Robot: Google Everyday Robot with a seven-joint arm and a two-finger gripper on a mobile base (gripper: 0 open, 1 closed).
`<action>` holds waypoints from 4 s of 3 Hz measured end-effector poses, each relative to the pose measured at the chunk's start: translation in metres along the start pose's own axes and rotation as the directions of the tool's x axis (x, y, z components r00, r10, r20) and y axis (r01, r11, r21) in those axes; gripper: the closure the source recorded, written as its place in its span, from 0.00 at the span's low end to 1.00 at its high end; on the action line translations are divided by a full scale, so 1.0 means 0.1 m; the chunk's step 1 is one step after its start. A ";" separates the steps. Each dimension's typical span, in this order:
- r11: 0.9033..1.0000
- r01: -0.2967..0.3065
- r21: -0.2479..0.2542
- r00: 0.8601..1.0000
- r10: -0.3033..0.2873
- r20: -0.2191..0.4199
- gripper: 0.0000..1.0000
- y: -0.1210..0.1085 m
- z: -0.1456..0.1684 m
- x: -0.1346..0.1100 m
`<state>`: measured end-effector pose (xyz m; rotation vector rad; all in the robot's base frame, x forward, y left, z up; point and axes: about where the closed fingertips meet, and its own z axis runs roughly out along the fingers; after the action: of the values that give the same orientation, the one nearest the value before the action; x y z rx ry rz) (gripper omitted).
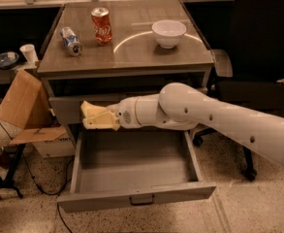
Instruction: Place sponge into middle drawer
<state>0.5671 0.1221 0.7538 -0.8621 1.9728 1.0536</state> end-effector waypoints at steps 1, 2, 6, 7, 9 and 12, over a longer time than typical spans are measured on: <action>0.996 -0.075 0.054 0.997 0.077 -0.024 1.00 -0.30 -0.19 0.36; 0.983 -0.148 0.105 0.986 0.155 -0.062 1.00 -0.59 -0.31 0.71; 0.919 -0.316 0.237 0.922 0.357 -0.152 1.00 -1.58 0.02 1.77; 0.897 -0.375 0.233 0.896 0.415 -0.157 1.00 -1.66 0.14 2.03; 0.852 -0.481 0.207 0.840 0.516 -0.171 0.84 -1.69 0.28 2.48; 0.806 -0.555 0.205 0.796 0.586 -0.151 0.14 -1.69 0.25 2.75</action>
Offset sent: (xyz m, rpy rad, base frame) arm 0.0076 -0.1155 -0.1139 -0.1154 0.2383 -0.1963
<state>0.5708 0.0106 0.4505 -0.2854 2.5461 1.1512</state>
